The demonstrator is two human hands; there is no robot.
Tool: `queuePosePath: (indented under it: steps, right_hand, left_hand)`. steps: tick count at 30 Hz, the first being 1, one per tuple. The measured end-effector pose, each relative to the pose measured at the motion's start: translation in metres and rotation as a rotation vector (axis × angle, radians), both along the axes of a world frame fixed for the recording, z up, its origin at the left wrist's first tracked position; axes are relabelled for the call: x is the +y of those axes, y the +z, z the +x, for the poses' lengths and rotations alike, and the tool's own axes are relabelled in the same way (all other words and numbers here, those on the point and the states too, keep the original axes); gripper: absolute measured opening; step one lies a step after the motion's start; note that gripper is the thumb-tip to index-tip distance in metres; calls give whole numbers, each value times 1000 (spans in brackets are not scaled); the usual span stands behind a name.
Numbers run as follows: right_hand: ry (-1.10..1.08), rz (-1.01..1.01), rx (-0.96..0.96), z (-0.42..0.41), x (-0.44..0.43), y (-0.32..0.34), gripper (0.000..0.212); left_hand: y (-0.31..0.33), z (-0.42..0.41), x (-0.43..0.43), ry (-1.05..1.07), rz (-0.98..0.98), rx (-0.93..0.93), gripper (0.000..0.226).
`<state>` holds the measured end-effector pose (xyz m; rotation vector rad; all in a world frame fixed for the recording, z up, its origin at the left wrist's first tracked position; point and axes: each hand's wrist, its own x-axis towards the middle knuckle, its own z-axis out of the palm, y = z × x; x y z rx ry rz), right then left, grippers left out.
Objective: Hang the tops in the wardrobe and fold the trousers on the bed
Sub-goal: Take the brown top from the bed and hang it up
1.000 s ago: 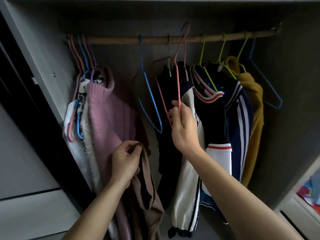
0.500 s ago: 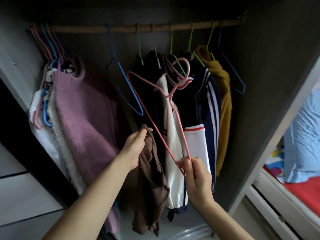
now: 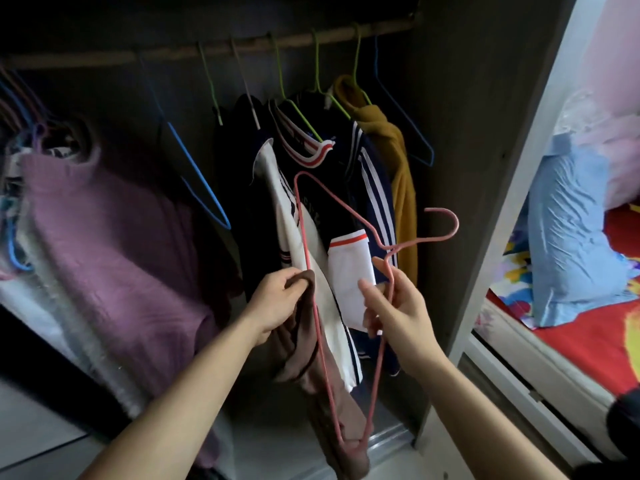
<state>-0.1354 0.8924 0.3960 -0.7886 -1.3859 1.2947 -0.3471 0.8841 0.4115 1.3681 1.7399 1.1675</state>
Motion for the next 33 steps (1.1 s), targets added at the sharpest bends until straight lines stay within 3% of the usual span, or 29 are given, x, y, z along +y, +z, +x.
queuePosePath:
  steps: [3,7,9,11,13,15,18,23,33]
  right_hand:
    - [36,-109,-2,8,11,3,38]
    - [-48,-245,-123,11,18,-2,61]
    - [-156,-120,-282,14,18,-12,62]
    - [-235,79,-456,17,15,-21,46]
    - [-247,203,-515,19,9,-26,31]
    - [-226,276,-522,20,4,-29,32]
    - [-156,324,-564,19,-2,-29,36]
    - [1,348,-529,24,-10,-19,26]
    - [114,381,-692,40,-23,22,47]
  left_hand:
    - [-6,-3,-1,4,-37,70,16]
    - [-12,-14,1,265,30,103,2]
    - [-14,-25,3,354,40,179,7]
    - [-16,-37,4,385,44,236,15]
    - [-19,-48,5,413,53,264,19]
    - [-22,-60,6,449,69,306,20]
    - [-25,-75,9,508,85,357,21]
    - [-28,-94,12,588,54,332,23]
    - [-19,-106,10,611,13,346,23]
